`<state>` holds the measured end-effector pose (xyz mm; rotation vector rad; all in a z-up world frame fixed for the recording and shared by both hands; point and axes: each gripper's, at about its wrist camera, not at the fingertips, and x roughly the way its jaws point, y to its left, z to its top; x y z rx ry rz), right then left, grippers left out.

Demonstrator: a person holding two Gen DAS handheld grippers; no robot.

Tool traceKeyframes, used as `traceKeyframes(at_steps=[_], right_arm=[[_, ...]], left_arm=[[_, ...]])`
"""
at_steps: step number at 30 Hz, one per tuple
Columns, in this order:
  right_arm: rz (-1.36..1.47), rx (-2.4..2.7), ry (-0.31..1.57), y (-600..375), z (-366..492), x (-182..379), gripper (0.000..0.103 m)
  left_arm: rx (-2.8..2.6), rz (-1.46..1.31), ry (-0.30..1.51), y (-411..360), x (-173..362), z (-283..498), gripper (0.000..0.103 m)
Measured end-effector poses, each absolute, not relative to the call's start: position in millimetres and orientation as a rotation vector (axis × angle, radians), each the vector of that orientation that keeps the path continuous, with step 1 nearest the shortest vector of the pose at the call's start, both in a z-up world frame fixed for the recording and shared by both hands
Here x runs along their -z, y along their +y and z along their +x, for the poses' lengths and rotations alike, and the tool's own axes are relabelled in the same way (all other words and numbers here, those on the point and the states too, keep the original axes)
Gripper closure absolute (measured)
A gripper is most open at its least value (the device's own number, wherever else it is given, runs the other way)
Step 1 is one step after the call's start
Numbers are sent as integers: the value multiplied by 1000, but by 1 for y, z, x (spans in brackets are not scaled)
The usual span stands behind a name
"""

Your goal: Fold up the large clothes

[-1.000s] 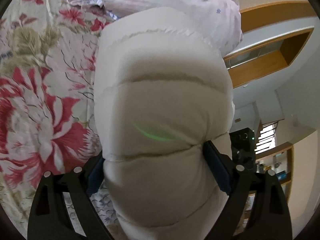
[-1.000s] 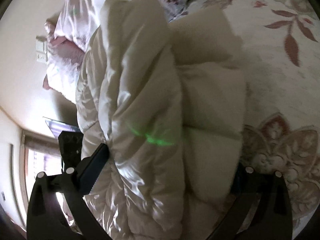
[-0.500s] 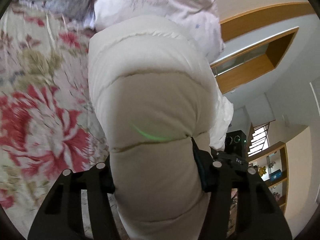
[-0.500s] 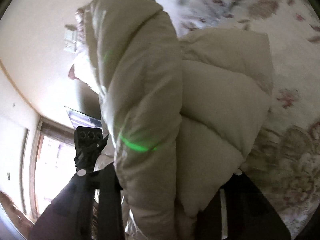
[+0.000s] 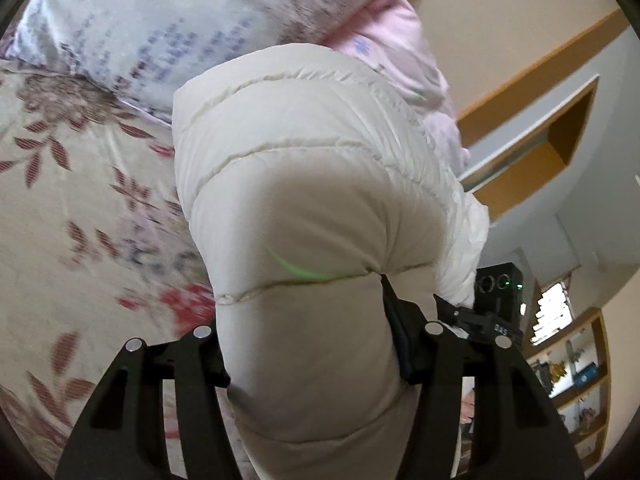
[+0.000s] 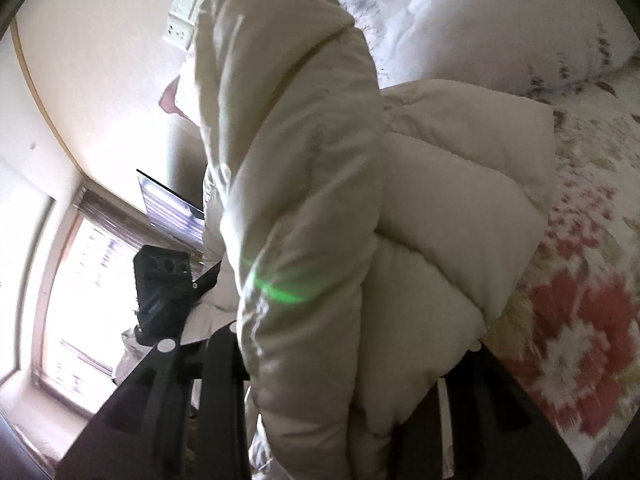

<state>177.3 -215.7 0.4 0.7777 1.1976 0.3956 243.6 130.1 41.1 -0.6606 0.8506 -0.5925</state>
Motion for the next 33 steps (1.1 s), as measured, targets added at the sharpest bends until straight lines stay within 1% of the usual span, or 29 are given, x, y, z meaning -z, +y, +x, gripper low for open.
traceKeyframes(at_steps=[8, 10, 13, 16, 17, 18, 19, 20, 21, 22, 25, 29, 32, 33], right_arm=[[705, -310, 1227, -198, 189, 28, 72], [700, -283, 1241, -198, 190, 36, 70], [701, -253, 1261, -196, 200, 47, 66], [700, -216, 1289, -193, 198, 59, 57], [704, -203, 1294, -185, 209, 58, 51], [710, -189, 1301, -185, 209, 62, 44], [708, -167, 1308, -186, 210, 65, 39], [702, -144, 1316, -188, 211, 66, 30], [697, -134, 1321, -188, 208, 65, 25], [688, -121, 1325, -189, 207, 63, 23], [568, -54, 1287, -187, 199, 37, 18], [465, 53, 1163, -196, 187, -8, 17], [513, 68, 1083, -209, 188, -32, 17], [536, 51, 1084, -216, 188, -30, 18]], left_arm=[[521, -619, 908, 146, -15, 272, 45], [511, -603, 923, 145, -6, 277, 44], [506, -568, 933, 144, 0, 285, 42], [490, -540, 943, 143, 6, 289, 38], [485, -529, 945, 143, 7, 289, 37], [471, -508, 944, 141, 8, 289, 34], [460, -490, 941, 139, 8, 289, 31], [448, -468, 937, 135, 5, 290, 30], [434, -446, 930, 133, 3, 290, 26], [407, -414, 917, 129, -2, 290, 23], [335, -329, 850, 124, -22, 281, 23], [261, -191, 708, 122, -54, 249, 23], [285, -108, 619, 109, -74, 217, 22], [301, -80, 598, 100, -79, 209, 21]])
